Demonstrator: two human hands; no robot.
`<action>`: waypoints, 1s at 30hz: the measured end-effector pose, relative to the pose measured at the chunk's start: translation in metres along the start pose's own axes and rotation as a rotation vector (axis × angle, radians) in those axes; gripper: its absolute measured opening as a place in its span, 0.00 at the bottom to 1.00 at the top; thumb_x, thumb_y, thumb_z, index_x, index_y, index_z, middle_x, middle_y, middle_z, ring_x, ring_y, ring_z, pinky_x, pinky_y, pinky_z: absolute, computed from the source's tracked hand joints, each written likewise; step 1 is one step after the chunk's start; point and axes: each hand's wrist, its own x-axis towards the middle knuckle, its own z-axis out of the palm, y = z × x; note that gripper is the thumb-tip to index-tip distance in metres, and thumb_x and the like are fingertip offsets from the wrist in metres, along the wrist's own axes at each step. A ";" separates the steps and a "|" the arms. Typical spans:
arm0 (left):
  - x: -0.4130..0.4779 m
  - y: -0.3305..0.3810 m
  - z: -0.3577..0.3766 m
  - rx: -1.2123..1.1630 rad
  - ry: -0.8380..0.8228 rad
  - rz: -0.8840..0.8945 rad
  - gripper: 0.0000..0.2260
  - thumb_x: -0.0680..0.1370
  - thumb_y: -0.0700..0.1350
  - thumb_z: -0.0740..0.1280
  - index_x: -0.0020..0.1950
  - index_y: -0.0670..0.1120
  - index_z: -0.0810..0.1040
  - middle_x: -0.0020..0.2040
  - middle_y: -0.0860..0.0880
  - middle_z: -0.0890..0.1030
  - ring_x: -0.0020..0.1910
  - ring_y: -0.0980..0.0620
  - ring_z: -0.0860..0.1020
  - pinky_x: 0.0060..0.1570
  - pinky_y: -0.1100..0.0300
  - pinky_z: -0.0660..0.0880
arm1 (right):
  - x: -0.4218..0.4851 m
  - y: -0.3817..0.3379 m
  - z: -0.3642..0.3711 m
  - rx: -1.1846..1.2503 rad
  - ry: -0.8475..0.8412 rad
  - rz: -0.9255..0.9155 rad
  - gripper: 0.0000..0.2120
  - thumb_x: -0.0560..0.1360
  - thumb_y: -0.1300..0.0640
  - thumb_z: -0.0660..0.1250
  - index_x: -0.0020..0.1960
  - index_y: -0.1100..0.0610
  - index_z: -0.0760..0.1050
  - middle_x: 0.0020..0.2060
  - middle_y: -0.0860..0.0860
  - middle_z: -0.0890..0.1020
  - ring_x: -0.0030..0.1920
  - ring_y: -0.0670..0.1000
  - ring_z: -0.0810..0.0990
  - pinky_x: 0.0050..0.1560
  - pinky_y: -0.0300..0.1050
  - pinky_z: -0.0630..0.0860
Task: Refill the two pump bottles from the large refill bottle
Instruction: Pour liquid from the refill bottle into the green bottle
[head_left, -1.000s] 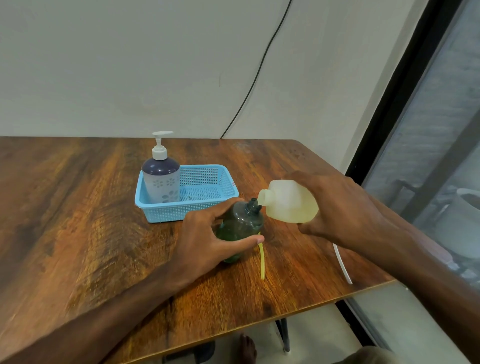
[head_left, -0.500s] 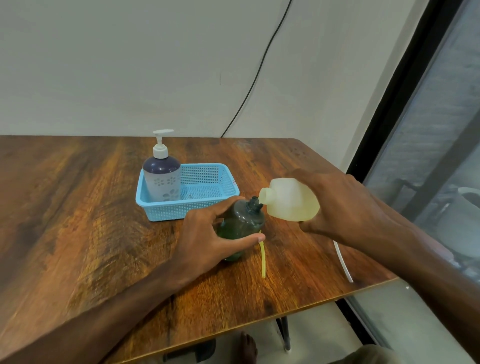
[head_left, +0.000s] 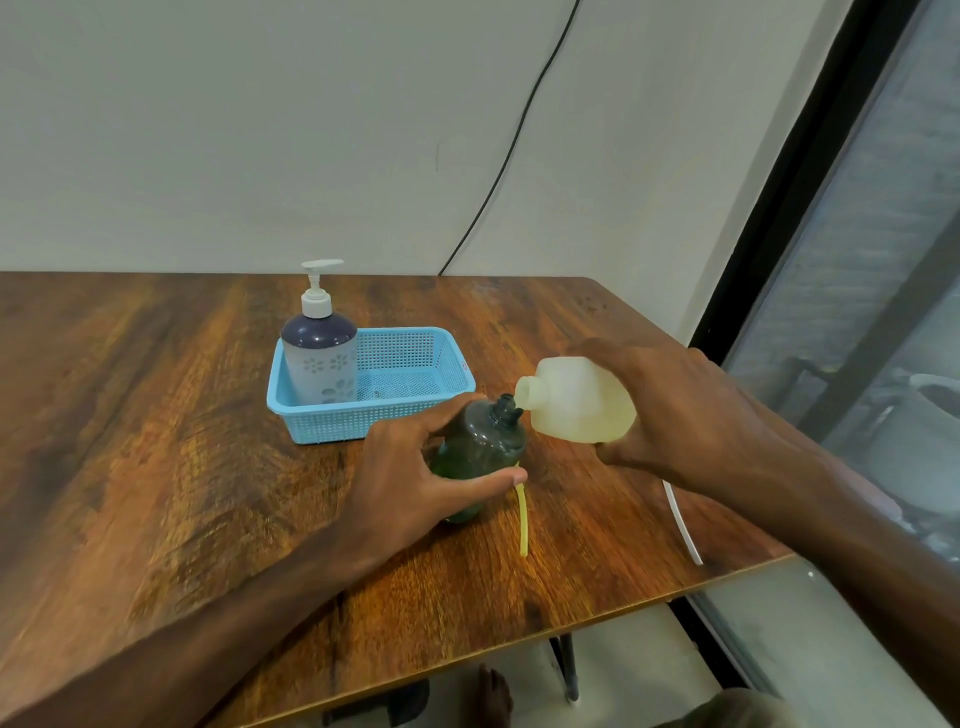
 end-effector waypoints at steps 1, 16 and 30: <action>0.000 0.001 0.000 0.003 0.003 0.000 0.32 0.65 0.63 0.79 0.66 0.62 0.72 0.58 0.75 0.70 0.58 0.83 0.69 0.52 0.83 0.68 | 0.000 0.000 0.000 -0.001 0.000 -0.002 0.42 0.68 0.47 0.79 0.76 0.44 0.64 0.70 0.46 0.74 0.70 0.51 0.71 0.64 0.47 0.72; 0.001 0.001 0.001 -0.001 0.003 0.001 0.31 0.66 0.60 0.80 0.65 0.61 0.72 0.57 0.75 0.71 0.58 0.83 0.69 0.52 0.83 0.68 | 0.000 0.000 -0.001 -0.002 0.002 -0.017 0.41 0.68 0.46 0.79 0.76 0.43 0.63 0.70 0.45 0.74 0.69 0.50 0.71 0.62 0.45 0.72; 0.001 0.000 0.001 0.010 -0.007 -0.002 0.31 0.66 0.62 0.79 0.66 0.60 0.74 0.59 0.69 0.75 0.57 0.82 0.70 0.52 0.83 0.68 | 0.001 -0.001 -0.003 -0.018 -0.003 -0.018 0.42 0.68 0.47 0.79 0.76 0.43 0.63 0.69 0.45 0.75 0.69 0.50 0.72 0.60 0.46 0.73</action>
